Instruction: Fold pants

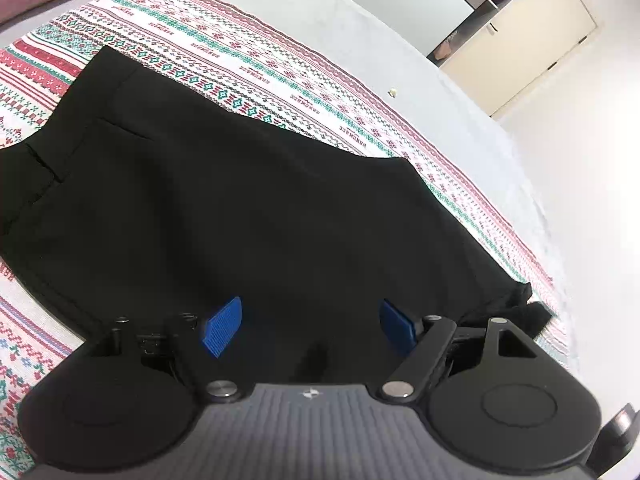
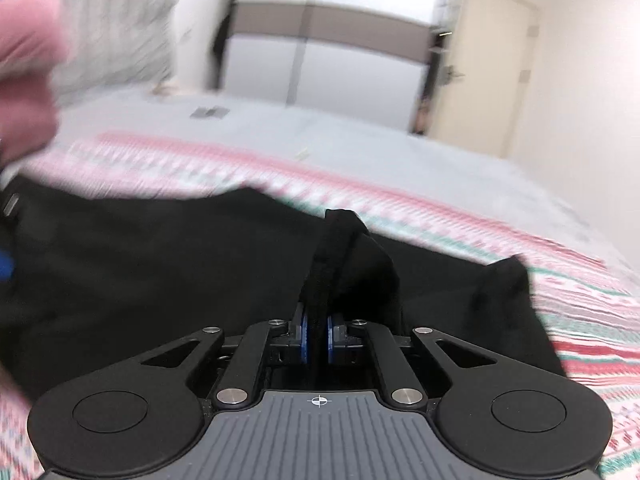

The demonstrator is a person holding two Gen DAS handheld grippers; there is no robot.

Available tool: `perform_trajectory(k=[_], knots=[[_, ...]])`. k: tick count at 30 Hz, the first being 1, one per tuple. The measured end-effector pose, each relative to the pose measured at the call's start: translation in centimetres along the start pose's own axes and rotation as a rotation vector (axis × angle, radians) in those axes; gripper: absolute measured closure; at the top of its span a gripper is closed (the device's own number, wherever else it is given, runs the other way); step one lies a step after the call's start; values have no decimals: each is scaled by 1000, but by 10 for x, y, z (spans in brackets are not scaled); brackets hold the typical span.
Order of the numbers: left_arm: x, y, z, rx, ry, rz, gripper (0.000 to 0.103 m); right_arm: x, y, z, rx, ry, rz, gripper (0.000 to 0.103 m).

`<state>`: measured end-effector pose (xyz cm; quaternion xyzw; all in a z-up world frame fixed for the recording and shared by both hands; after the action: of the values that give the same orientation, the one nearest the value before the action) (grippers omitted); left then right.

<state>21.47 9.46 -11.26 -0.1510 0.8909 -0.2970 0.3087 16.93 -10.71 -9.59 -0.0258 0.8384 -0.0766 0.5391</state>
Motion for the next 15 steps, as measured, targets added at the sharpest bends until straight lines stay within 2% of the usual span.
perform_trajectory(k=[4, 6, 7, 9, 11, 13, 14, 15], knots=[[-8, 11, -8, 9, -5, -31, 7, -36, -26, -11, 65, -68, 133, 97], [-14, 17, -14, 21, -20, -50, 7, -57, -13, -14, 53, -112, 96, 96], [-16, 20, -19, 27, -32, -65, 7, -64, 6, -17, 24, -135, 30, 96], [-26, 31, -29, 33, -61, -104, 7, -64, 65, -23, -79, -138, -189, 96], [-35, 46, -40, 13, -107, -134, 7, -29, 135, -30, -233, -64, -492, 97], [-39, 57, -44, -28, -122, -140, 7, 17, 180, -45, -314, -51, -771, 98], [-39, 62, -45, -43, -117, -145, 7, 34, 192, -55, -341, -65, -826, 98], [-38, 64, -45, -42, -110, -153, 7, 41, 195, -62, -344, -76, -819, 98]])
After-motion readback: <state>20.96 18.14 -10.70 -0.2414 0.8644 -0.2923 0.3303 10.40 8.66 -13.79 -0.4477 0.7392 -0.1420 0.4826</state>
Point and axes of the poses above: each gripper's, at about its wrist camera, not at the fingertips, and z roughly the way its jaws point, y to its left, x to its underside, the point moved 8 cm from there along z, roughly the way its jaws point, and after that the axes turned 10 degrees about x, right-handed, at the moved point
